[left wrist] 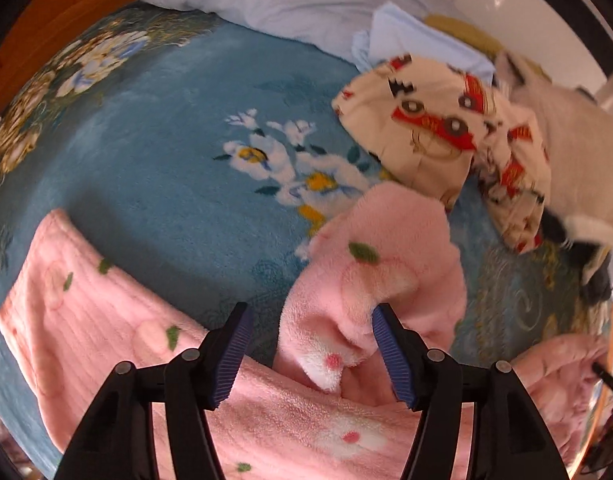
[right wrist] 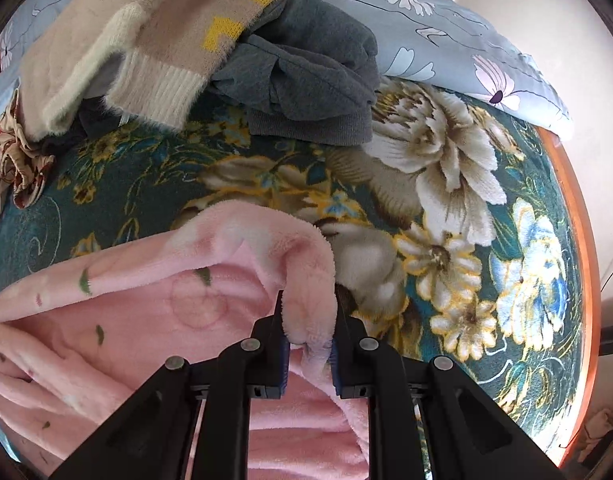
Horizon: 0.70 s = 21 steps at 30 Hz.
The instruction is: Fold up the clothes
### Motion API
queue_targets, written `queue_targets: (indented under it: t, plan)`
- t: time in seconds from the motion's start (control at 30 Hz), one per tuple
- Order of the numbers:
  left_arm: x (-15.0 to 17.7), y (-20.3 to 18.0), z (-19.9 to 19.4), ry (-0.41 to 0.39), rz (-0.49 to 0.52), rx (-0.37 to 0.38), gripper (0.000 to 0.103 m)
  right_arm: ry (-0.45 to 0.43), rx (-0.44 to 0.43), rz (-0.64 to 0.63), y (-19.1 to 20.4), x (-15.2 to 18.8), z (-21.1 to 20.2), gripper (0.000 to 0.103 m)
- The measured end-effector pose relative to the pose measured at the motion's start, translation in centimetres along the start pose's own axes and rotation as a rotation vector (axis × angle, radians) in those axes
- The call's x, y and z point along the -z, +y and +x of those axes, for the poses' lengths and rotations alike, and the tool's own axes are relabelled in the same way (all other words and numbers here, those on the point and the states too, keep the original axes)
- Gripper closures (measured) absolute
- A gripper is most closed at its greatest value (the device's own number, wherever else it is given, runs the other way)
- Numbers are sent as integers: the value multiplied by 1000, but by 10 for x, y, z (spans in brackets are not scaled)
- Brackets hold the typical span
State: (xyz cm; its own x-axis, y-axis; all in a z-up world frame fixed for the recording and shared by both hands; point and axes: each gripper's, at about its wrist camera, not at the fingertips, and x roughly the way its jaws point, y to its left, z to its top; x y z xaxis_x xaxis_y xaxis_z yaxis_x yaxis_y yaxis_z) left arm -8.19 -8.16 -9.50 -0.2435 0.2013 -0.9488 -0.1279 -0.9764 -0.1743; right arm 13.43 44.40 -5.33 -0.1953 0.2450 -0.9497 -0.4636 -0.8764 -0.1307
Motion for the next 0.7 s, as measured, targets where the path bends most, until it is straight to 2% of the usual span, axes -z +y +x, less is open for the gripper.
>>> queue_targets:
  t: [0.07,0.13,0.2,0.23,0.33,0.47,0.53,0.63,0.7]
  plan:
    - [2,1,7,28,-22,19,37,6,-13,8,-1,5,-2,86]
    - [2,2,9,33,-45,38,44,12,-25,11,0,7,-3,86]
    - [2,2,9,29,-40,18,92,19,-25,5,3,7,-2,86]
    - [2,1,8,26,-31,-5,93,22,-25,2,5,7,-2,86]
    - [1,14,-14,-55,-101,35,95,27,-16,-2,10,4,-3,86]
    - [4,70,-74,-239,-400,159,96,-6,21,38,6,-2,-11,87]
    - [7,95,-106,-339,-489,188,96,-55,38,109,-8,-8,-23,88]
    - [9,128,-138,-425,-546,181,96,-94,27,205,-30,-15,-37,88]
    - [13,140,-141,-425,-577,164,96,-94,36,217,-38,-16,-38,88]
